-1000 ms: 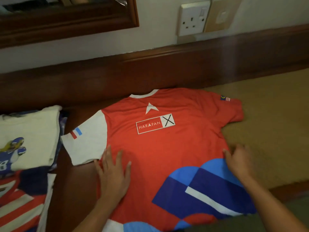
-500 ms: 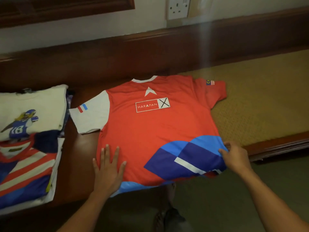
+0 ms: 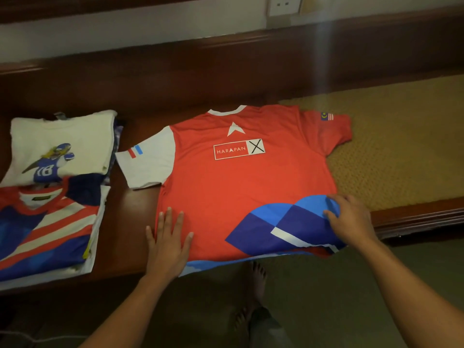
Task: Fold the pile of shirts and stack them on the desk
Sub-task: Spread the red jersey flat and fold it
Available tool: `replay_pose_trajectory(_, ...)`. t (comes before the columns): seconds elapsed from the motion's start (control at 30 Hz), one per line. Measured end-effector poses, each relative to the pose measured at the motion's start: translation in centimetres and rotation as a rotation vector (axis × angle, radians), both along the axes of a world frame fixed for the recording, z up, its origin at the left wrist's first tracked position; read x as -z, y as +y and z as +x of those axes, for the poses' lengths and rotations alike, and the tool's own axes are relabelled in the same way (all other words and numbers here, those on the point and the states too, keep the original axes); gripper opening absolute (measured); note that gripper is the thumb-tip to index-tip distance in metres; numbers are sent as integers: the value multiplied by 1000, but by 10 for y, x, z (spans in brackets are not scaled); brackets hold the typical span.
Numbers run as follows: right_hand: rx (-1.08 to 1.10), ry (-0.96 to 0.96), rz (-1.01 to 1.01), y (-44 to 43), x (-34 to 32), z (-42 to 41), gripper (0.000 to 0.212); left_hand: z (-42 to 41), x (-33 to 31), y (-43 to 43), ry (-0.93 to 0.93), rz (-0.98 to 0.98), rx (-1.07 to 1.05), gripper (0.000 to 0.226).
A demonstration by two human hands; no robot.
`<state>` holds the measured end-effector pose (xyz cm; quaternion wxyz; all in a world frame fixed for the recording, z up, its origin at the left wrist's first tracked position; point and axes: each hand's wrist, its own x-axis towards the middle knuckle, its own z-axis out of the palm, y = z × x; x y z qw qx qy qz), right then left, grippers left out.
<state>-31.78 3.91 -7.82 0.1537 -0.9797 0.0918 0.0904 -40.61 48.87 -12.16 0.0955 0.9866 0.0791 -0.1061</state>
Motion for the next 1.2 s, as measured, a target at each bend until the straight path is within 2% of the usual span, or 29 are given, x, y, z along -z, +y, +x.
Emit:
replay_pose_trajectory(0.3,-124,-162,83,26,-21,45,44,35,-37,-4,-99,-198,-48,61)
replay_pose_trajectory(0.53,-193,-188,97,41,-23,124,39,99,-45,-2,-88,-204,-46,51)
replay_pose_trajectory(0.7,-302,-150,89,66,-19,188,39,171,-36,-7,-82,-177,-84,48)
replay_pose_trajectory(0.8,-422,-105,80,95,-11,230,45,195,-22,-13,-54,-130,-150,57)
replay_pose_trajectory(1.03,-603,141,33,161,15,312,66,187,12,-10,-30,13,-169,67)
replay_pose_trajectory(1.2,-603,137,-60,171,24,341,68,189,13,-9,-41,3,-181,66)
